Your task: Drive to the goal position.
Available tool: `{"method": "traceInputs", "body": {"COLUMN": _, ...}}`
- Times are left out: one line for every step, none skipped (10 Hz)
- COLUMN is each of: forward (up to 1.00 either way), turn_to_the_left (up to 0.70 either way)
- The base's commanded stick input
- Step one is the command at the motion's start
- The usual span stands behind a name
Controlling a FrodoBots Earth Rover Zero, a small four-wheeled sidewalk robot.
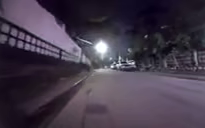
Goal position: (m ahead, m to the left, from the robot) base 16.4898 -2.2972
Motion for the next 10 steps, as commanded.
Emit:
{"method": "traceInputs", "body": {"forward": 0.7, "turn_to_the_left": 0.0}}
{"method": "traceInputs", "body": {"forward": 0.7, "turn_to_the_left": 0.0}}
{"method": "traceInputs", "body": {"forward": 0.7, "turn_to_the_left": 0.0}}
{"method": "traceInputs", "body": {"forward": 0.7, "turn_to_the_left": 0.0}}
{"method": "traceInputs", "body": {"forward": 0.7, "turn_to_the_left": 0.0}}
{"method": "traceInputs", "body": {"forward": 0.7, "turn_to_the_left": 0.0}}
{"method": "traceInputs", "body": {"forward": 0.7, "turn_to_the_left": 0.0}}
{"method": "traceInputs", "body": {"forward": 0.7, "turn_to_the_left": 0.0}}
{"method": "traceInputs", "body": {"forward": 0.7, "turn_to_the_left": -0.02}}
{"method": "traceInputs", "body": {"forward": 0.7, "turn_to_the_left": -0.06}}
